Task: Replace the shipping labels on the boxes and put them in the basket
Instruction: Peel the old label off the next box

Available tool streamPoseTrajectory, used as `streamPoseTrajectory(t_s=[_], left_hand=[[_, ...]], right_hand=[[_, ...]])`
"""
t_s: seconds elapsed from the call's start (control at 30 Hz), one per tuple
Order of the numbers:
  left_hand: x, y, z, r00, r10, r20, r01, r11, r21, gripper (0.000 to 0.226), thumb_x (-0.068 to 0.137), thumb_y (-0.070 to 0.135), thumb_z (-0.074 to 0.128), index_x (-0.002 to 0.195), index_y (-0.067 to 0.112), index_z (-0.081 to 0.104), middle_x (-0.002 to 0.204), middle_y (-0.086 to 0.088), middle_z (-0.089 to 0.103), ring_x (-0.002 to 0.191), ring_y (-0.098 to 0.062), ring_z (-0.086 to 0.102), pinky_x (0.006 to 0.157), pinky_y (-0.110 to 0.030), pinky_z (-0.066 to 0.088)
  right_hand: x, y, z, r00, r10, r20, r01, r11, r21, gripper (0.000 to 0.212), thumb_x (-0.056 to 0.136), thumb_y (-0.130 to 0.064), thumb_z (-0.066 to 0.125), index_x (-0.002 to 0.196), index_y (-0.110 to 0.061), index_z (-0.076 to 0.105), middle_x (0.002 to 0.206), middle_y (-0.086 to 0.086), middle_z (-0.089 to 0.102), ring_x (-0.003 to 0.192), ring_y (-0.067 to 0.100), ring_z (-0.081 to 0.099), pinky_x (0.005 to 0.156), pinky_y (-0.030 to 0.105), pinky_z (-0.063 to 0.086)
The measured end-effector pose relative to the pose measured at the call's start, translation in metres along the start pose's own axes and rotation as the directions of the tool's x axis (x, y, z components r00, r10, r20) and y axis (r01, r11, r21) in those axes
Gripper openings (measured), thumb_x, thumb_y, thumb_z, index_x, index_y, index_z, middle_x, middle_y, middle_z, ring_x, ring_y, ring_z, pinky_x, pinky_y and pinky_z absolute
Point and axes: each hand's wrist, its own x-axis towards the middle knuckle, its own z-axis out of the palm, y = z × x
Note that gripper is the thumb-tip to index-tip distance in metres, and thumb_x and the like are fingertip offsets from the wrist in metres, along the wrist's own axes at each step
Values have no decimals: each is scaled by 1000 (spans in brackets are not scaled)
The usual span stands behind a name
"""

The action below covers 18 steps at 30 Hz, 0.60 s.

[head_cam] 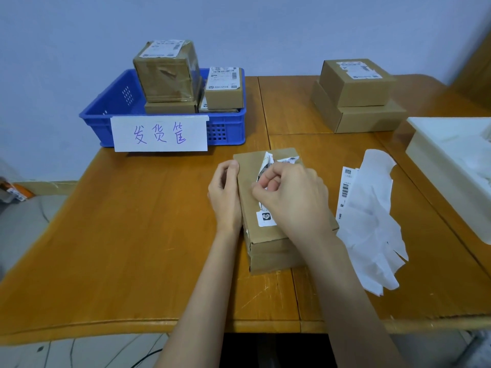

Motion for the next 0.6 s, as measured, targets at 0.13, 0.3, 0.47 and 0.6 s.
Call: streamPoseTrajectory(t_s=[0.13, 0.3, 0.47, 0.6], left_hand=[[0, 0, 0, 1000, -9, 9, 9, 1000, 4, 23, 102, 17, 52, 97, 1, 67, 83, 5, 65, 75, -2, 56, 69, -17, 44], [-1, -1, -1, 1000, -26, 9, 26, 1000, 0, 24, 102, 19, 52, 100, 1, 68, 89, 0, 67, 78, -5, 58, 71, -20, 45], [-1, -2, -2, 999, -30, 18, 30, 1000, 0, 24, 101, 20, 51, 98, 3, 68, 92, -6, 69, 82, -9, 59, 74, -27, 46], [-1, -1, -2, 1000, -17, 13, 17, 1000, 14, 21, 101, 18, 51, 94, 6, 66, 86, 1, 66, 79, -6, 57, 72, -22, 44]], right_hand=[[0, 2, 0, 1000, -26, 16, 26, 999, -19, 13, 92, -29, 60, 82, -23, 66, 68, -8, 63, 67, 10, 60, 65, 28, 49], [-1, 7, -2, 996, -49, 79, 49, 999, 0, 18, 98, -29, 55, 82, -20, 57, 68, -8, 55, 56, 3, 47, 57, 12, 35], [-3, 9, -6, 1000, -17, 13, 14, 979, 203, 35, 99, -38, 49, 75, -16, 60, 56, -6, 52, 51, 5, 49, 53, 16, 36], [-7, 9, -8, 997, -50, 57, 40, 987, 158, 39, 90, -47, 60, 64, -19, 51, 56, -8, 47, 55, 8, 45, 58, 22, 32]])
